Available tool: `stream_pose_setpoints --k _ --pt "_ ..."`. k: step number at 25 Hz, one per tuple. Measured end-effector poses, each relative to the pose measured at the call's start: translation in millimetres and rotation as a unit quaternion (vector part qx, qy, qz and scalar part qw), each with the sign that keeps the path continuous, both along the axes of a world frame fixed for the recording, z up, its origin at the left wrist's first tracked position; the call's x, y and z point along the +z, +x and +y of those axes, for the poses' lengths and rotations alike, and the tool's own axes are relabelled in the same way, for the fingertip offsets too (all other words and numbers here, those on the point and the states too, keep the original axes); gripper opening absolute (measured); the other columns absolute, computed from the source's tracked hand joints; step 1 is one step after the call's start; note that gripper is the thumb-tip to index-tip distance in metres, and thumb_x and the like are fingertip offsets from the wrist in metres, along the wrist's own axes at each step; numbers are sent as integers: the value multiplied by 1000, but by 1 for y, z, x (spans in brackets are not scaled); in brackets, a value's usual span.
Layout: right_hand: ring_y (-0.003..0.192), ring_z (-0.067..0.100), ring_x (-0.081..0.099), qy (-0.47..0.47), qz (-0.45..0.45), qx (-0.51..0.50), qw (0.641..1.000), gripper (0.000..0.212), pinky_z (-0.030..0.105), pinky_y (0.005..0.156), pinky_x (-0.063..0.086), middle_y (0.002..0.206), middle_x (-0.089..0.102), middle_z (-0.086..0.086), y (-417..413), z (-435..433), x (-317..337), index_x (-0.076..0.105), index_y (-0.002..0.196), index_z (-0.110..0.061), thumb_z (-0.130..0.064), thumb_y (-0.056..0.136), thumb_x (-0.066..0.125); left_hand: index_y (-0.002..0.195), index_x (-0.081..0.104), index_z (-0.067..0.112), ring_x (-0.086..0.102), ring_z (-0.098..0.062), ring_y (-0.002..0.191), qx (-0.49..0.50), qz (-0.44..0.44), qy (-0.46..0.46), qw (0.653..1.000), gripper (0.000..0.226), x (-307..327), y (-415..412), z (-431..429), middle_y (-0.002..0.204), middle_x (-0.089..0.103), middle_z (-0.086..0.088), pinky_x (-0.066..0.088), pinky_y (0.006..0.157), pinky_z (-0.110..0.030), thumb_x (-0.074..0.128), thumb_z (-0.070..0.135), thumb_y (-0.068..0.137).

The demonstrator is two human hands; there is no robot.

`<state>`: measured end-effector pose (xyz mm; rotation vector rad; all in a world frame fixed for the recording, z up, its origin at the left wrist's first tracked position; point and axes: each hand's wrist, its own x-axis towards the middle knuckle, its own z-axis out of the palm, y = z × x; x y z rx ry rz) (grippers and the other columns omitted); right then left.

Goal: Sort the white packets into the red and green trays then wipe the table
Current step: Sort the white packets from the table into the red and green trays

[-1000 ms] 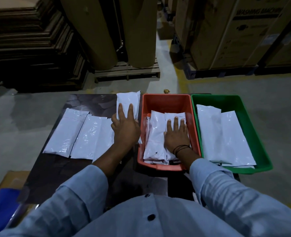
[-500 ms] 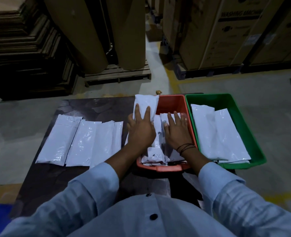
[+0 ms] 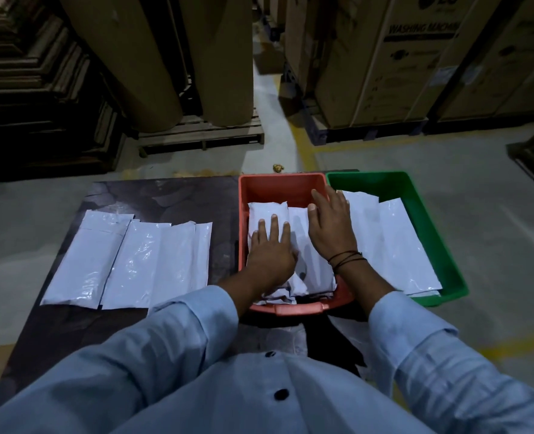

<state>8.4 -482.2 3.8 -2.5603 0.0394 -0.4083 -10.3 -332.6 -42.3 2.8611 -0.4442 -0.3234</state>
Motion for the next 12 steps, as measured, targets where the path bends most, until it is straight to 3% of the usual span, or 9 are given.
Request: stream_pose_setpoints --k 8,10,12 --pt "146 37 24 -37 43 15 998 55 50 122 16 157 32 16 2 8 -12 49 143 -16 -37 97 27 161 -6 13 -20 -44 151 9 21 0 1000 73 -19 -7 1 165 -23 -18 -4 123 -59 26 49 106" --pt "146 37 25 -58 48 18 997 54 50 122 17 157 33 16 4 11 -14 49 143 -16 -37 98 29 161 -3 13 -19 -44 152 -2 18 -2 1000 72 -11 -6 7 166 -19 -18 -7 123 -58 23 51 106" --pt "145 38 27 -61 44 25 997 54 52 121 19 156 34 18 12 17 -10 50 141 -14 -37 97 29 161 10 10 -12 -46 153 -25 -44 28 998 68 0 -4 19 168 -4 -21 -8 123 -60 20 50 107"
